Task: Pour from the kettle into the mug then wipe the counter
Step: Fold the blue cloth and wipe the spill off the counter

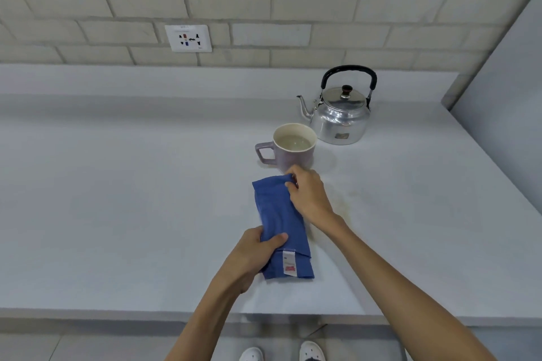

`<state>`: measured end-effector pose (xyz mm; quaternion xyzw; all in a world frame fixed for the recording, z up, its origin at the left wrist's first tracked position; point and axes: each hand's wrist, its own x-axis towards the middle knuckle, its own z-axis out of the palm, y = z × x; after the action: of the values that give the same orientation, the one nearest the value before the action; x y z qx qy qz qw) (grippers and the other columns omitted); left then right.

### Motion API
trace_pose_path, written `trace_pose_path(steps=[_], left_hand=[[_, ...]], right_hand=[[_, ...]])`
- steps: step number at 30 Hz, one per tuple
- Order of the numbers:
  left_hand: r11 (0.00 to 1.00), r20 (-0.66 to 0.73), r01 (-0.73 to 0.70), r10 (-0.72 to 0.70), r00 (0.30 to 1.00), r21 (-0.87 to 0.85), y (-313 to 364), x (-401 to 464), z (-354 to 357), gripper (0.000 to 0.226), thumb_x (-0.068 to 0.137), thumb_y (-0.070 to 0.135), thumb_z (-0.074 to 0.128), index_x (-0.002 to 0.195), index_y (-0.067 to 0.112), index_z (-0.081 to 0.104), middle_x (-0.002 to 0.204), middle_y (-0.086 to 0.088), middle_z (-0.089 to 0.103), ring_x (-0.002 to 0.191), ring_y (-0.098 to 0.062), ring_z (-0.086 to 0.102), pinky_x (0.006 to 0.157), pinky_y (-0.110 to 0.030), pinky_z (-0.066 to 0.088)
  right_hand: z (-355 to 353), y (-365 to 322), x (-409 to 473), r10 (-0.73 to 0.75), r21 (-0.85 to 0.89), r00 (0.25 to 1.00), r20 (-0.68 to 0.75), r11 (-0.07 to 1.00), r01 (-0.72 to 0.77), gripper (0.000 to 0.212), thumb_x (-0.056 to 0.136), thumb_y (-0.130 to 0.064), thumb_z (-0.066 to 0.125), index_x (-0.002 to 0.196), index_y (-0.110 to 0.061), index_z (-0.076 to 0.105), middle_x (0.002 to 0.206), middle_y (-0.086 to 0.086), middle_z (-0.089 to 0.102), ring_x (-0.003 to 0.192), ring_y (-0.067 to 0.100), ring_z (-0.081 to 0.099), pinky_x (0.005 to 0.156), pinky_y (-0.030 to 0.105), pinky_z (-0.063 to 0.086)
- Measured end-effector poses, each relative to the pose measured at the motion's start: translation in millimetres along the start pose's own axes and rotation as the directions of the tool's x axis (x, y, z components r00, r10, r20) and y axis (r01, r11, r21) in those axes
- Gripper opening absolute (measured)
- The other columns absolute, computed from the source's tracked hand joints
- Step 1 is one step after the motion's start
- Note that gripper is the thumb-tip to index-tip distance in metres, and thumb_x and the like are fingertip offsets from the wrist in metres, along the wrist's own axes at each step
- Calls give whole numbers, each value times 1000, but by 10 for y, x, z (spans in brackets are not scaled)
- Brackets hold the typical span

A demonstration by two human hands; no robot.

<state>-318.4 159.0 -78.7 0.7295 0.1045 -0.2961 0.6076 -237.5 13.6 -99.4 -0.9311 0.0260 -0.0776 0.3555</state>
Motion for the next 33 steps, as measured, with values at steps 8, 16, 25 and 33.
trace_pose_path(steps=[8, 16, 25, 33], left_hand=[[841, -209, -24, 161, 965, 540, -66, -61, -95, 57, 87, 54, 49, 82, -1, 65, 74, -14, 72, 65, -25, 69, 70, -39, 58], [684, -346, -168, 546, 763, 710, -13, 288, -323, 30, 97, 33, 40, 108, 12, 58, 107, -7, 63, 95, -21, 55, 72, -30, 41], [518, -149, -292, 650, 745, 804, -88, 693, -232, 38, 98, 22, 40, 133, 9, 45, 143, -9, 44, 130, -25, 39, 106, -38, 31], [474, -100, -263, 612, 785, 840, -238, 757, -233, 55, 98, 40, 33, 146, 17, 25, 157, 0, 20, 146, -15, 11, 119, -38, 3]], right_hand=[[260, -49, -217, -62, -169, 990, -127, 985, 40, 38, 83, 6, 51, 119, -7, 47, 114, 13, 45, 99, 25, 43, 79, 38, 45], [582, -77, -500, -137, -322, 990, 29, 936, 139, 47, 97, -19, 42, 142, -6, 37, 151, 16, 35, 139, 31, 33, 115, 42, 23], [242, 172, -976, -220, -367, 963, 154, 892, 263, 49, 95, -28, 31, 141, -19, 42, 149, 2, 40, 138, 17, 37, 113, 47, 24], [-278, 831, -1002, -151, -374, 981, 121, 909, 186, 48, 99, -24, 32, 146, -23, 30, 156, -6, 21, 144, 11, 19, 115, 20, 1]])
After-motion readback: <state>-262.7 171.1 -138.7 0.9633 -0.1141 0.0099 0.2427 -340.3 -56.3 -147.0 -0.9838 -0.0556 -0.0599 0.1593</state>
